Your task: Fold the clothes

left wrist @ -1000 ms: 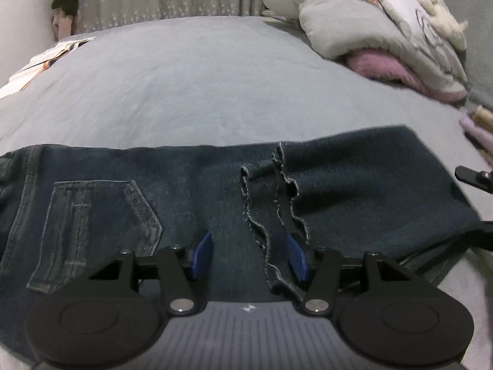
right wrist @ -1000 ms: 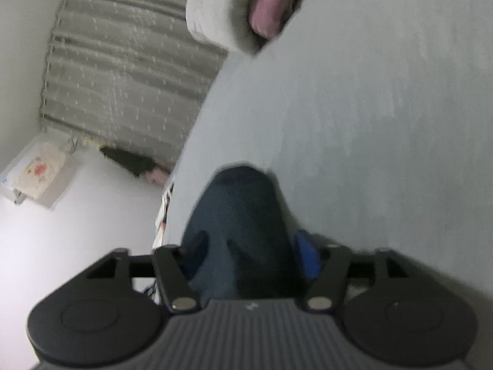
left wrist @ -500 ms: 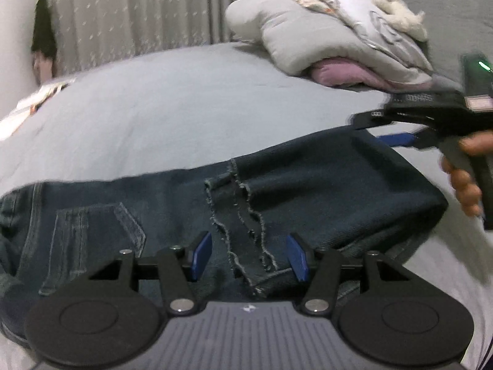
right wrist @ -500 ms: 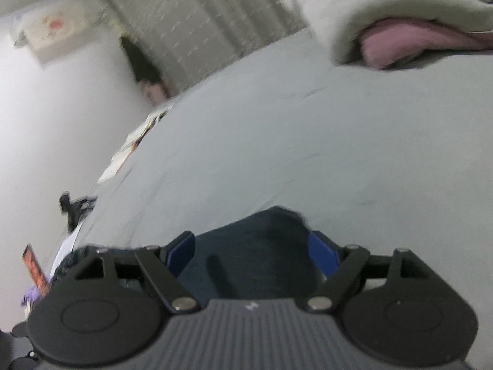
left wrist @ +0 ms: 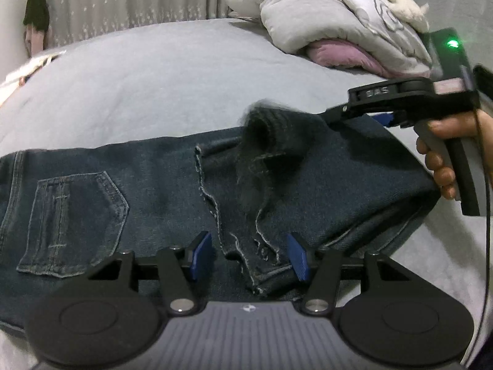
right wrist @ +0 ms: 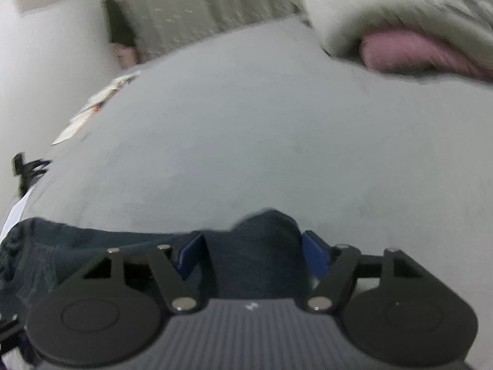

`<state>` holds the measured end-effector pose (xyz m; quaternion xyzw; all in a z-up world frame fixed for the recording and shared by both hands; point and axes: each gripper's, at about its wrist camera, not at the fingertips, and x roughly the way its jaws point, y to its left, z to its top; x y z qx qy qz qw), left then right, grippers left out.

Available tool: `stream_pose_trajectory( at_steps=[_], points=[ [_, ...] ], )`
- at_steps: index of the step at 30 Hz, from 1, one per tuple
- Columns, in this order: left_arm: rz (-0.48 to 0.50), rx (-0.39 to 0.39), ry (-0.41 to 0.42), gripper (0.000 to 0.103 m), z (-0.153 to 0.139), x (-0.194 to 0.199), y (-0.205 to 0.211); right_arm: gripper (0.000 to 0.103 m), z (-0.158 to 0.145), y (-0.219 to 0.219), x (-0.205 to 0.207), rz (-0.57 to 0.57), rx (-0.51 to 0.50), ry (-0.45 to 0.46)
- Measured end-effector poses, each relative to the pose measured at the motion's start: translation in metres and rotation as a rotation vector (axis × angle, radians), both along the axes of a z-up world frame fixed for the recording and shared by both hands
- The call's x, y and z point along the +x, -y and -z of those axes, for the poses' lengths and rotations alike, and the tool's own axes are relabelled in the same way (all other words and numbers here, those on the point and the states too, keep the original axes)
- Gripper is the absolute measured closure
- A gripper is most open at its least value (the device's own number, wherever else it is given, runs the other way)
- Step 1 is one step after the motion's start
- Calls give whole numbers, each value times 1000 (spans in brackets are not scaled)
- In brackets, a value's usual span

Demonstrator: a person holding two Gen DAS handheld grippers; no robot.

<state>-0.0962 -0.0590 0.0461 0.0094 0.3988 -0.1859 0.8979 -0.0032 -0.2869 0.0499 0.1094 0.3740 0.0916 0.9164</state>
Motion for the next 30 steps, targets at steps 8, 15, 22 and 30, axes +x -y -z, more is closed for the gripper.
stream_pose_trajectory(
  at_steps=[8, 15, 22, 30],
  points=[
    [1, -56, -23, 50, -5, 2, -11, 13, 5, -43, -2, -103, -229, 47],
    [-10, -85, -12, 49, -12, 5, -24, 15, 17, -54, -9, -88, -296, 17],
    [-31, -133, 5, 49, -21, 12, -42, 16, -22, -2, -35, -19, -94, 86],
    [-70, -256, -58, 37, -17, 79, -54, 16, -7, 26, -53, -45, -14, -20]
  ],
)
